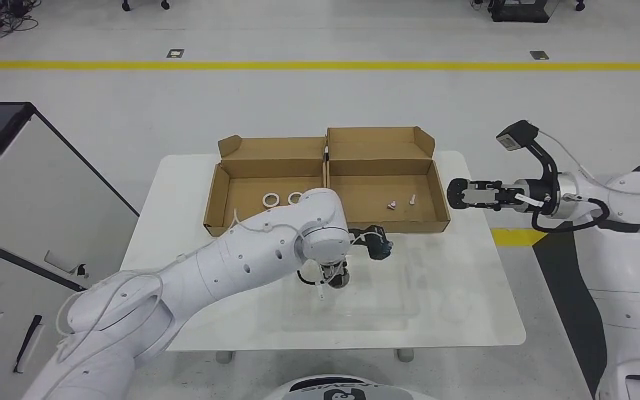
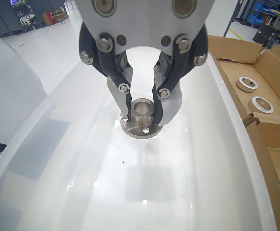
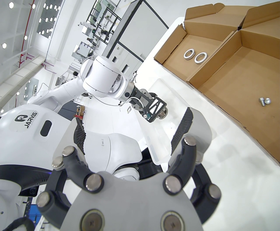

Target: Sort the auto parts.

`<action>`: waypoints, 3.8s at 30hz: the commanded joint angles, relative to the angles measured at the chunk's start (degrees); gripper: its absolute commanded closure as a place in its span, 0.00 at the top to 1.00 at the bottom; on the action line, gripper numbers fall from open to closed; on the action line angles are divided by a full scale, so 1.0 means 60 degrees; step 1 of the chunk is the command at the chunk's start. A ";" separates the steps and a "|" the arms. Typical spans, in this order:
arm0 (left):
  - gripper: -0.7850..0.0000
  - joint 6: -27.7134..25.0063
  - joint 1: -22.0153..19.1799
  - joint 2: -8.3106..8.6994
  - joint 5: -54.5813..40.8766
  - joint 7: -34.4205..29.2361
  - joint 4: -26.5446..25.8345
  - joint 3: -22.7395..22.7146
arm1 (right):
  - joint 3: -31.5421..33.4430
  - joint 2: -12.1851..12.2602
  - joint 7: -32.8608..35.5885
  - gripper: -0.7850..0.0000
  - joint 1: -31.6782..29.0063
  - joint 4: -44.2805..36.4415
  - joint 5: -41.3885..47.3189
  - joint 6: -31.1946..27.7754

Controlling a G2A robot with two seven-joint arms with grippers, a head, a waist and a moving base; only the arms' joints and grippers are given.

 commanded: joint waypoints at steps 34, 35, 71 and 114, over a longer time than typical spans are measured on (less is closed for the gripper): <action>0.00 -0.3879 0.3079 0.2035 -0.5010 0.4583 -0.0865 -0.5279 | 0.0000 0.0000 0.0000 1.00 0.0000 0.0000 0.0000 0.0000; 0.00 -0.4007 0.3162 0.2039 -0.5325 0.4842 -0.0855 -0.5358 | 0.0000 0.0000 0.0000 1.00 0.0000 0.0000 0.0000 0.0000; 0.00 -0.6568 0.2781 0.2669 -1.2090 0.6465 -0.1387 -0.5316 | 0.0000 0.0000 0.0000 1.00 0.0000 0.0000 0.0000 0.0000; 0.00 -0.5007 0.4340 0.1051 -1.6255 0.4904 -0.2417 -0.7174 | 0.0000 0.0000 0.0000 1.00 0.0000 0.0000 0.0000 0.0000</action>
